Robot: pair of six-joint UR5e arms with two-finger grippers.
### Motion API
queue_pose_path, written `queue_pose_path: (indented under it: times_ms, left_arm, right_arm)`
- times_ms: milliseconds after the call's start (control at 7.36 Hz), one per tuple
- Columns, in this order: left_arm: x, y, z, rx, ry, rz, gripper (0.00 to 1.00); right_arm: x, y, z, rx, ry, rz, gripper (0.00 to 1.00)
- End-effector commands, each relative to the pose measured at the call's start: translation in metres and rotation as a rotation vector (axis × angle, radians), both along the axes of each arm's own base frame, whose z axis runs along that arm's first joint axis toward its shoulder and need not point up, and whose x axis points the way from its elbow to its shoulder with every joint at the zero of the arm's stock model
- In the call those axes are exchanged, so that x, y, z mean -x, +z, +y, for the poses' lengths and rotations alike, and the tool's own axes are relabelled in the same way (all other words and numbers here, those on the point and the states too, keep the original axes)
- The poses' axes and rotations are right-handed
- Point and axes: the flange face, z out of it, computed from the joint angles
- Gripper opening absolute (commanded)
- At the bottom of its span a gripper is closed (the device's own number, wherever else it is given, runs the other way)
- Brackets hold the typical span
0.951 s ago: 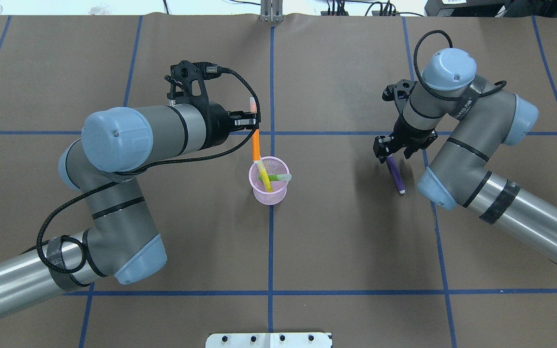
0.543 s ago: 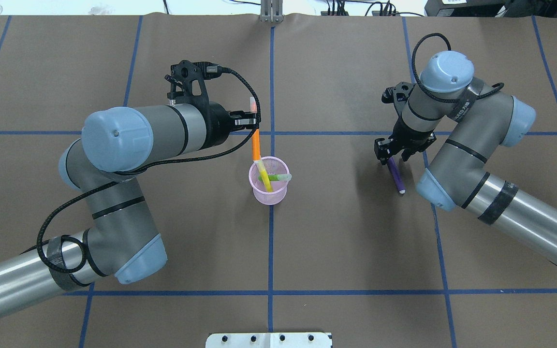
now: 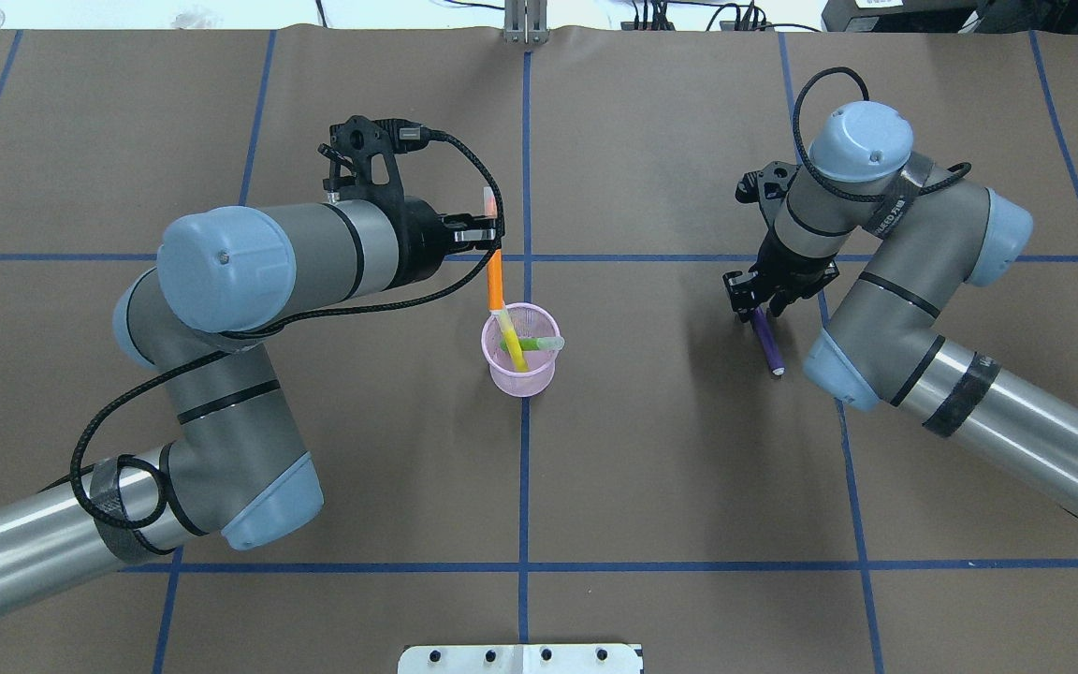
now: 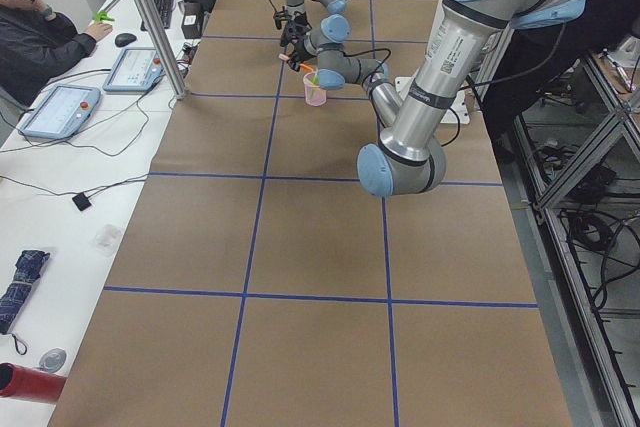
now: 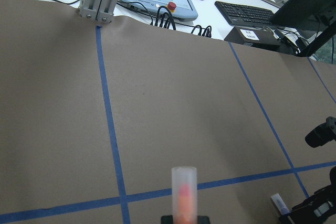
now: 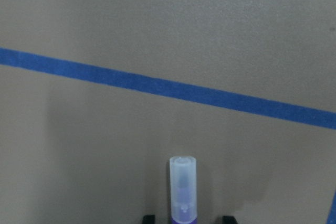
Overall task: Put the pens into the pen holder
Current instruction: 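Lift purple marker with right gripper while left lowers orange marker toward cup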
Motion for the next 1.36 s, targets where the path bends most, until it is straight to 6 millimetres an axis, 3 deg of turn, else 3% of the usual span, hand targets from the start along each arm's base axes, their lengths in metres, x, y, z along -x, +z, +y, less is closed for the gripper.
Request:
queue_pose_path:
  times_ms: [0,136,543,815,1222]
  left_arm:
    - [-0.001,0.002,-0.001,0.001,0.000,-0.004,0.00]
    - [-0.001,0.002,-0.001,0.001,0.000,-0.004,0.00]
    - [-0.001,0.001,-0.001,0.003,0.000,-0.001,0.00]
    - [-0.004,0.000,-0.001,0.005,0.001,-0.001,0.00]
    - [-0.014,-0.005,-0.007,0.016,-0.005,0.000,0.00]
  right_arm:
    - [0.000,0.001,0.001,0.001,-0.001,0.001,0.44]
    - [0.000,0.001,0.001,0.000,-0.002,0.001,0.37]
    - [0.000,-0.001,0.001,-0.007,-0.005,-0.004,0.00]
    - [-0.012,-0.010,-0.003,-0.001,-0.003,-0.034,0.00]
    - [-0.062,-0.031,-0.031,0.019,0.053,-0.095,0.00]
